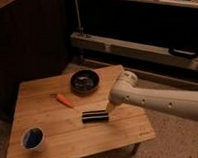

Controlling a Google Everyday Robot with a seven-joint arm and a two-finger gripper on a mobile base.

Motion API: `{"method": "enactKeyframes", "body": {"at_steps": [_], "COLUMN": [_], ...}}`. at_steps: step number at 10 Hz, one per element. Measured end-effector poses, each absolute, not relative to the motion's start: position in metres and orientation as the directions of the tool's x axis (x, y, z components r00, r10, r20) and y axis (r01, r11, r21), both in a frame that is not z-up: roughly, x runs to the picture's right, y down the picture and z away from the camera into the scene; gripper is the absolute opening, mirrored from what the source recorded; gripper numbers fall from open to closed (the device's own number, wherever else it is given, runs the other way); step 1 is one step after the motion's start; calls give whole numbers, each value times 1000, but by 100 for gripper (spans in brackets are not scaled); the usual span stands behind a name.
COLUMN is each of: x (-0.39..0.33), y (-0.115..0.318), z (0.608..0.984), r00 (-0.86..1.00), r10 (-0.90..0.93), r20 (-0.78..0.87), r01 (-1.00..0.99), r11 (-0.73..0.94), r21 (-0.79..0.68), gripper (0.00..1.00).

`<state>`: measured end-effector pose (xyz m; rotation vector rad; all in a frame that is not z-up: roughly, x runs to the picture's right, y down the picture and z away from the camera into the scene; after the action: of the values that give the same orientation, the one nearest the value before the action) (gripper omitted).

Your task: Pick up the ceramic bowl

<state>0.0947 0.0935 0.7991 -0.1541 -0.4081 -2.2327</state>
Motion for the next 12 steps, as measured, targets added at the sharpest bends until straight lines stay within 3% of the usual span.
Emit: {"method": "enactKeyframes", "body": {"at_steps": [4,7,10,12], "x": [121,132,130,120], "y": [73,68,61,52], "z": [796,797,810,818], "r00": [-223,-23,115,135], "r10": [-860,-857,-899,-917], "r20": [458,514,423,375], "r01": [974,1000,977,954], "r11": [-212,-14,179,222], "r21": [78,22,114,200], "gripper": [80,80,80,80]}}
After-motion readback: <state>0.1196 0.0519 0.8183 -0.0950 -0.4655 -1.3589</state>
